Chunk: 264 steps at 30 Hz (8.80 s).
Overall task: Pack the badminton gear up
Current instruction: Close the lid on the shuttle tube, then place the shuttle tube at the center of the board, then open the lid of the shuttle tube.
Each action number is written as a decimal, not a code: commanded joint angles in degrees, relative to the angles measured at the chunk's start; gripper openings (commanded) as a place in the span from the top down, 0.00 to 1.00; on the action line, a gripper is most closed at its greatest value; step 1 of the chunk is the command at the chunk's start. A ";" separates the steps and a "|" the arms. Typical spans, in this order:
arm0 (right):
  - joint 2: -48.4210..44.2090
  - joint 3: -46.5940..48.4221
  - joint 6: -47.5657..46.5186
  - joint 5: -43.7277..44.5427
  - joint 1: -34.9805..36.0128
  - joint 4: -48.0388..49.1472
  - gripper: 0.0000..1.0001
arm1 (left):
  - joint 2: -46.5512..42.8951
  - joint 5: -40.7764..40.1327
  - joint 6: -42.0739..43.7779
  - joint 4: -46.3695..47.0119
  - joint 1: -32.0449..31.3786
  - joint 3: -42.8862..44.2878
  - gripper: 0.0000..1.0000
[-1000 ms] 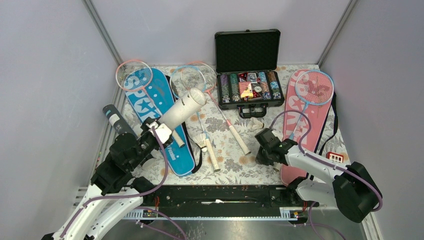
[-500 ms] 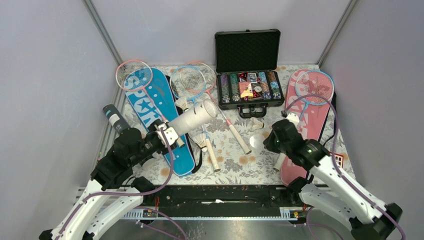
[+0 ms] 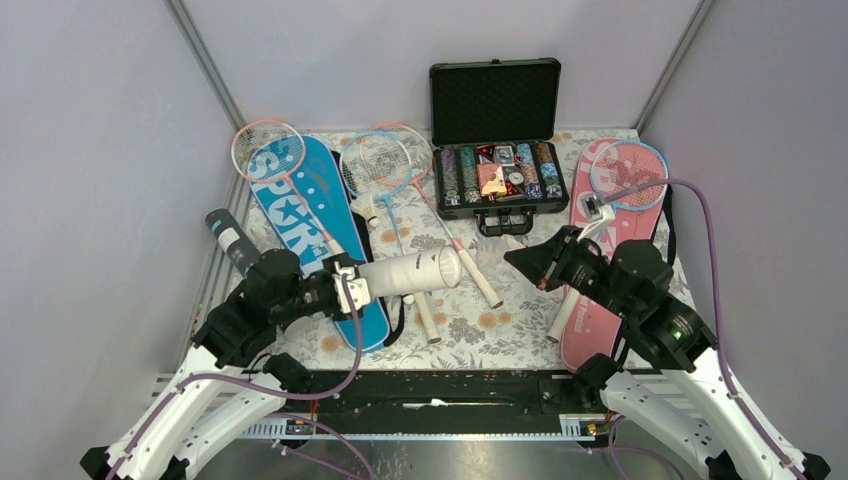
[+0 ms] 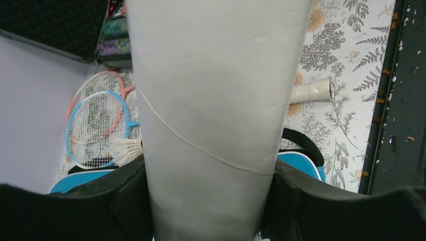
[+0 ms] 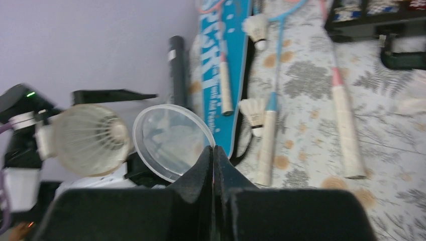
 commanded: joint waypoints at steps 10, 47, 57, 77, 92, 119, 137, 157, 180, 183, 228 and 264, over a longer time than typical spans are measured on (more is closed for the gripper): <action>6.68 3.06 5.21 -23.69 0.37 16.28 1.00 | 2.66 4.42 4.18 3.84 -0.04 2.80 0.71; 11.47 3.65 0.77 -18.29 0.47 8.61 1.00 | 4.35 5.26 2.63 3.83 -0.57 3.49 0.71; 12.04 3.94 -0.59 -16.51 1.36 7.03 1.00 | 5.34 5.08 1.27 3.66 -0.61 3.94 0.70; 12.66 2.48 2.14 -19.95 1.76 9.44 0.46 | 4.94 7.82 0.42 4.00 -0.65 5.15 0.70; 9.38 6.52 4.38 -10.85 1.88 5.59 0.30 | 9.03 8.28 -15.94 13.31 -0.72 8.56 0.71; -0.46 10.23 -5.42 14.36 1.90 -13.88 0.00 | 50.56 -45.47 -106.60 34.76 -6.76 14.19 0.55; 4.73 4.77 -2.40 20.46 1.81 -17.91 0.00 | 66.62 -44.26 -109.94 28.46 -10.20 18.97 0.22; 19.38 4.26 -9.41 18.98 1.56 -9.83 0.17 | 41.94 -51.69 -83.16 7.85 -6.35 17.23 0.02; 16.14 -1.06 -7.80 0.51 1.60 4.88 0.17 | 46.23 -46.45 -74.83 -1.68 50.18 10.04 0.02; 15.89 -1.16 -8.85 0.02 1.59 4.83 0.17 | 49.43 -44.44 -74.67 1.71 51.61 8.71 0.02; 35.91 -5.45 -93.25 -24.86 18.24 62.78 0.07 | 23.85 2.26 -99.04 -10.32 29.91 26.80 0.53; 44.06 4.22 -97.51 -4.54 28.20 65.42 0.66 | 20.09 -10.35 -95.72 4.39 21.33 21.45 0.09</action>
